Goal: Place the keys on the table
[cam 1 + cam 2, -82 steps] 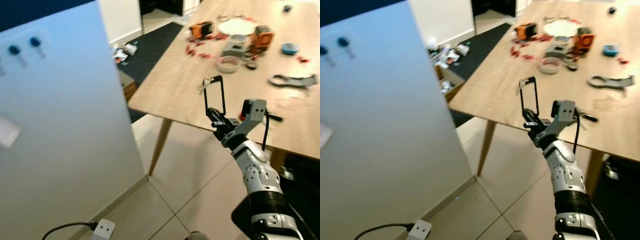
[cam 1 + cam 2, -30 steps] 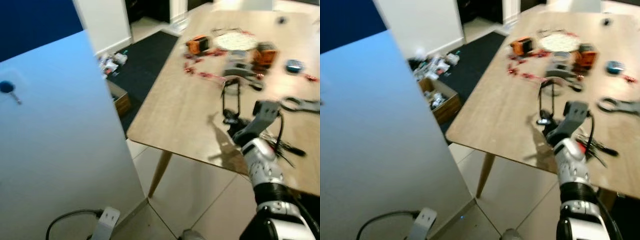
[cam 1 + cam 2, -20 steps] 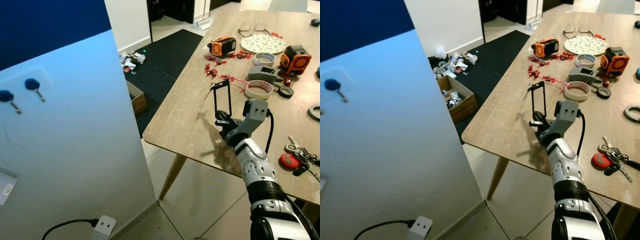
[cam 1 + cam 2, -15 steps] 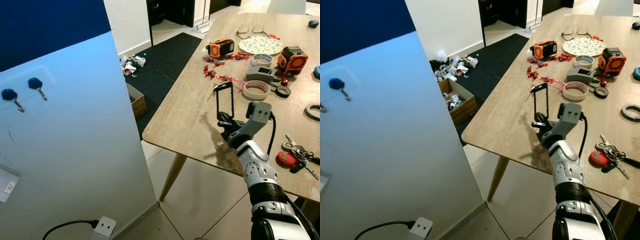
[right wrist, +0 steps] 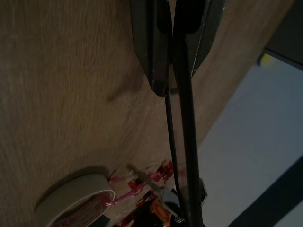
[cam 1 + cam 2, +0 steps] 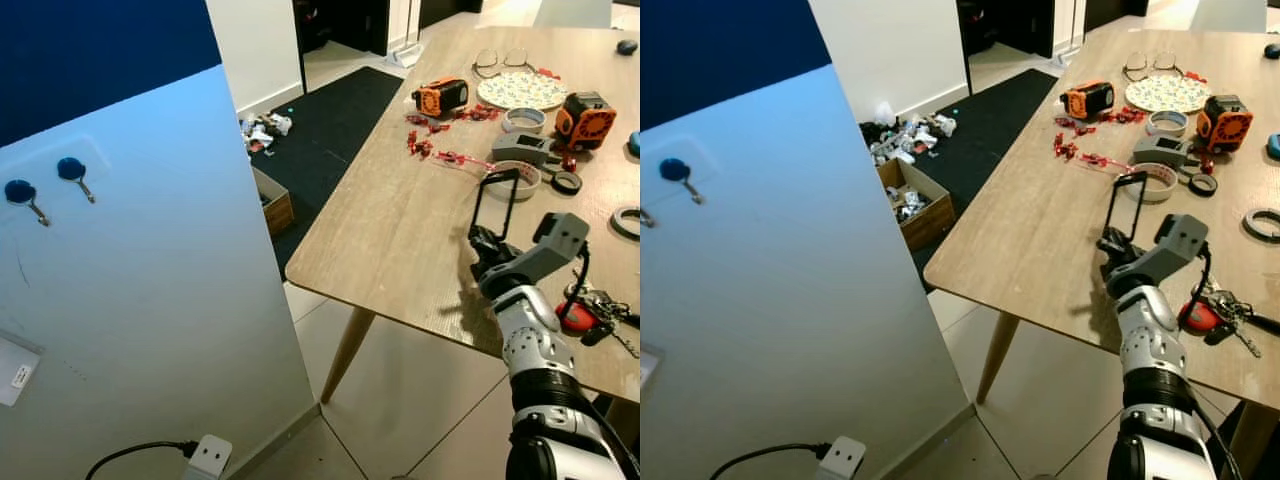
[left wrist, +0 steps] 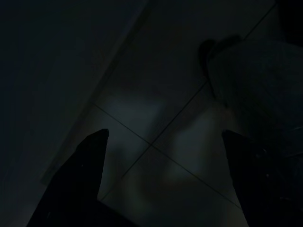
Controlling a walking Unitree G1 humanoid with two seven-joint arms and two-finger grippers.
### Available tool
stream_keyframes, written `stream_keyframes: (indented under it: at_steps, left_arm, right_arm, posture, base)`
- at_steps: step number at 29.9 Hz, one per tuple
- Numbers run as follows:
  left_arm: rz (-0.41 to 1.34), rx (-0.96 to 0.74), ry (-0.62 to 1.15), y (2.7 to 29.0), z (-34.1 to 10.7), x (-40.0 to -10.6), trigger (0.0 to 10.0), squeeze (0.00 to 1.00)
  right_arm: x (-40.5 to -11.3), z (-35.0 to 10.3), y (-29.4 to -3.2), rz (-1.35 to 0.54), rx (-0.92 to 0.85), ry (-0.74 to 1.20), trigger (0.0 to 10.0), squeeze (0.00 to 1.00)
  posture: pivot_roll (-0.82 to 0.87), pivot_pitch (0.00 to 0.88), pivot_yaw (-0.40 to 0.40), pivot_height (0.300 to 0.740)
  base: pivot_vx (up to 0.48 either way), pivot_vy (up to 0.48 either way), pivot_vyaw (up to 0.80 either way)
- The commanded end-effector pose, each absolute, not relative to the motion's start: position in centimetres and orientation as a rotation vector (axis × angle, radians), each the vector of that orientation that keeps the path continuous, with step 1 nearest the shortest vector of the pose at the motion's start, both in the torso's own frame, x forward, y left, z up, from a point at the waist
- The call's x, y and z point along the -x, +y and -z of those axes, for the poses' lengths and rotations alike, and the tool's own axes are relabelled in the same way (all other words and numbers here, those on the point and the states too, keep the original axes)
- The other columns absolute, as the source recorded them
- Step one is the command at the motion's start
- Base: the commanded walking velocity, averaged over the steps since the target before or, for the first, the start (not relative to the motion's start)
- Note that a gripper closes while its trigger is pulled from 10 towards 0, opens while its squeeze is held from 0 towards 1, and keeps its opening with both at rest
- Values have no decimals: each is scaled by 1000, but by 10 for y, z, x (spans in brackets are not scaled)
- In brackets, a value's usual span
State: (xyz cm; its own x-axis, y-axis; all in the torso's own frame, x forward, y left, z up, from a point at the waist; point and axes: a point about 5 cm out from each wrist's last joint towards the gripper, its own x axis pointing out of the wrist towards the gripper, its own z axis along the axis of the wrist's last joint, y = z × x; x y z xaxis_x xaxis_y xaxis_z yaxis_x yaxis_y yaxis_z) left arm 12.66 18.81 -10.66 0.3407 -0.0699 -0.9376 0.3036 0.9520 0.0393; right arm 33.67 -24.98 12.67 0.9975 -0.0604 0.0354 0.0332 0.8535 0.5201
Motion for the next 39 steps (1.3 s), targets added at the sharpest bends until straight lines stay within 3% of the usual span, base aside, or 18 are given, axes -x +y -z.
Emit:
stream_keyframes:
  at_steps: [1, 16, 17, 19, 20, 22, 23, 27, 28, 29, 30, 35, 36, 39]
  left_arm:
    - [253, -230, 1233, 192, 109, -118, 10000, 0]
    - [261, -226, 1234, 191, 109, -119, 10000, 0]
    - [261, -225, 1234, 191, 109, -119, 10000, 0]
    - [261, -224, 1235, 191, 109, -119, 10000, 0]
    - [261, -223, 1236, 191, 109, -119, 10000, 0]
    - [261, -222, 1237, 191, 109, -118, 10000, 0]
    - [261, -221, 1237, 191, 109, -118, 10000, 0]
    - [261, -221, 1237, 191, 109, -118, 10000, 0]
    - [262, -221, 1237, 191, 109, -118, 10000, 0]
    - [262, -221, 1237, 191, 109, -118, 10000, 0]
    - [262, -221, 1237, 191, 109, -118, 10000, 0]
    - [264, -220, 1237, 191, 109, -118, 10000, 0]
    - [264, -218, 1237, 191, 109, -118, 10000, 0]
    - [265, -216, 1236, 191, 109, -119, 10000, 0]
  right_arm:
    - [-331, -111, -238, -7, -599, 16, 10000, 59]
    - [-318, -115, -255, -36, -690, 3, 10000, 94]
    - [-318, -115, -256, -31, -699, 5, 10000, 871]
    - [-318, -115, -256, -30, -706, 7, 10000, 871]
    - [-317, -116, -256, -33, -711, 10, 10000, 1000]
    - [-318, -115, -253, -31, -712, 23, 10000, 1000]
    - [-318, -114, -252, -31, -716, 26, 10000, 651]
    - [-318, -115, -252, -30, -721, 27, 10000, 651]
    - [-319, -118, -249, -57, -735, 13, 10000, 98]
    - [-319, -118, -249, -57, -735, 13, 10000, 98]
    - [-319, -120, -248, -71, -741, 6, 10000, 0]
    - [-315, -138, -226, -292, -731, -36, 10000, 0]
    - [-311, -145, -212, -415, -703, -25, 10000, 0]
    - [-308, -147, -201, -501, -669, -7, 10000, 0]
  posture:
    - [-153, 73, 137, 740]
    - [-165, 72, 139, 740]
    - [-165, 72, 139, 740]
    - [-165, 72, 139, 740]
    - [-161, 74, 141, 740]
    - [-161, 74, 141, 740]
    - [-161, 74, 141, 740]
    - [-161, 74, 141, 740]
    - [-161, 74, 141, 740]
    - [-161, 74, 141, 740]
    - [-161, 74, 141, 740]
    - [-161, 74, 141, 740]
    - [-161, 74, 141, 740]
    - [-163, 71, 142, 740]
  base:
    - [0, 0, 0]
    - [0, 0, 0]
    - [0, 0, 0]
    - [0, 0, 0]
    - [0, 0, 0]
    - [0, 0, 0]
    - [0, 0, 0]
    - [0, 0, 0]
    - [0, 0, 0]
    - [0, 0, 0]
    - [0, 0, 0]
    - [0, 0, 0]
    - [0, 0, 0]
    - [0, 0, 0]
